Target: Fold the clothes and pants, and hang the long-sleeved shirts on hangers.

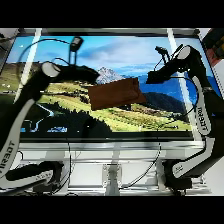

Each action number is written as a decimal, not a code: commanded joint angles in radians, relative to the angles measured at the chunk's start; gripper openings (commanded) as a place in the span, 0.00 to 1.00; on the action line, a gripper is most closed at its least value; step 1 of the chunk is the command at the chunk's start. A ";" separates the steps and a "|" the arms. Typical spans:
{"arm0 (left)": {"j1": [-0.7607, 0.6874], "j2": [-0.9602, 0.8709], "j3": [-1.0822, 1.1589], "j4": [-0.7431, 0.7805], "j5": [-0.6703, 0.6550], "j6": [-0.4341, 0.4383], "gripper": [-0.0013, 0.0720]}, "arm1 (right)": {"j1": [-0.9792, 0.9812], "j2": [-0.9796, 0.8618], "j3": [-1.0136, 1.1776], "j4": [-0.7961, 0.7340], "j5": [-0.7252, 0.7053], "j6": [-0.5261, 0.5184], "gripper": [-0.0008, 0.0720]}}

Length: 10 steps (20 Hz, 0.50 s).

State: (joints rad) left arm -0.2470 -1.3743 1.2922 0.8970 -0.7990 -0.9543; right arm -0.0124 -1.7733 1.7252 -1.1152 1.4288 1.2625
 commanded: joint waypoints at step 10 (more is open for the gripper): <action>0.219 0.073 0.000 0.428 -0.272 -0.273 0.33 | -0.026 -0.161 0.000 0.111 -0.102 0.055 0.98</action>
State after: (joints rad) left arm -0.0349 -1.3003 1.2922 1.2995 -1.0477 -1.2083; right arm -0.0509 -1.9060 1.7252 -1.0069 1.3888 1.2995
